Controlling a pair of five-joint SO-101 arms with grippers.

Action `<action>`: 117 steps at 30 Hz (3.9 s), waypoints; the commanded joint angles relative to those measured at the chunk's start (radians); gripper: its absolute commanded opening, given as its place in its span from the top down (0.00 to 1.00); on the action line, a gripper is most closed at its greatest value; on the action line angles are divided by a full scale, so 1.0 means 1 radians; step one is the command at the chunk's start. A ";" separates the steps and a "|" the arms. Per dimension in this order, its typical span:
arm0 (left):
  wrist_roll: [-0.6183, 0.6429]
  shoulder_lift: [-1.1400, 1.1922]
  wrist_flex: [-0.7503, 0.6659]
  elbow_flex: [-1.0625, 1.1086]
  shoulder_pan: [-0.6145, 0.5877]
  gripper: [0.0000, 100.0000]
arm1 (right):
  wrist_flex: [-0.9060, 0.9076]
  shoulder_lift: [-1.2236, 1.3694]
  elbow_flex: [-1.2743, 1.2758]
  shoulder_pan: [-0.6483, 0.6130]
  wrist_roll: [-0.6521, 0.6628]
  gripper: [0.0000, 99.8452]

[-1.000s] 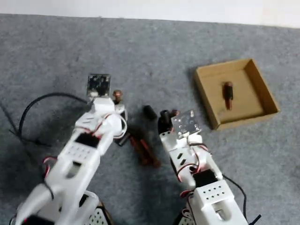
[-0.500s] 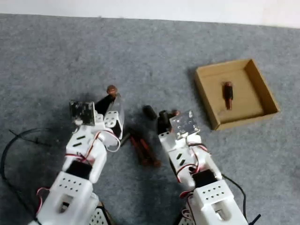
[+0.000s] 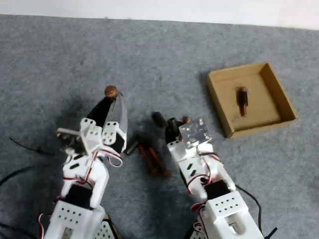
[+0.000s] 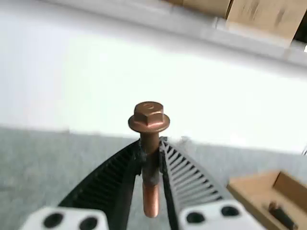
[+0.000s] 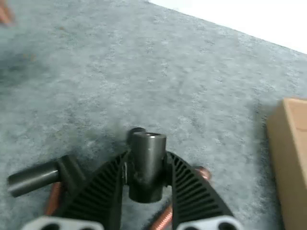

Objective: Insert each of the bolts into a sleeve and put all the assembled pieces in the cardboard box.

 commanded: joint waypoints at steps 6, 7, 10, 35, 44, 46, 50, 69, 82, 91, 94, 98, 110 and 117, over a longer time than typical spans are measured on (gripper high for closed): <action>0.020 -0.206 0.175 0.018 -0.042 0.99 | -0.033 -0.028 -0.019 0.041 -0.063 0.99; 0.020 -0.206 0.180 0.018 -0.041 0.99 | -0.033 -0.028 -0.019 0.041 -0.063 0.99; 0.020 -0.206 0.181 0.018 -0.041 0.99 | -0.033 -0.028 -0.019 0.041 -0.063 0.99; 0.020 -0.206 0.210 0.018 0.179 0.99 | 0.151 -0.661 0.255 -0.062 -0.058 0.99; 0.029 -0.208 0.153 0.008 0.208 0.99 | 0.265 -0.661 0.255 -0.185 0.138 0.99; 0.078 -0.208 0.146 0.007 0.206 0.99 | 0.266 -0.661 0.255 -0.186 0.130 0.99; 0.146 -0.208 0.146 0.007 0.179 0.99 | 0.266 -0.661 0.255 -0.186 0.129 0.99; 0.157 -0.208 0.149 0.016 0.278 0.99 | 0.305 -0.670 0.255 -0.182 0.212 0.99; 0.157 -0.208 0.209 0.016 0.334 0.99 | 0.305 -0.670 0.255 -0.180 0.213 0.99; 0.157 -0.208 0.278 0.016 0.337 0.99 | 0.305 -0.671 0.255 -0.180 0.213 0.99; 0.155 -0.208 0.319 0.016 0.374 0.99 | 0.305 -0.671 0.255 -0.180 0.213 0.99; 0.155 -0.208 0.333 0.012 0.378 0.99 | 0.303 -0.671 0.255 -0.180 0.213 0.99; 0.230 -0.208 0.402 -0.019 0.378 0.99 | 0.274 -0.671 0.255 -0.157 0.206 0.99; 0.276 -0.208 0.499 -0.076 0.380 0.99 | 0.277 -0.671 0.255 -0.173 0.206 0.99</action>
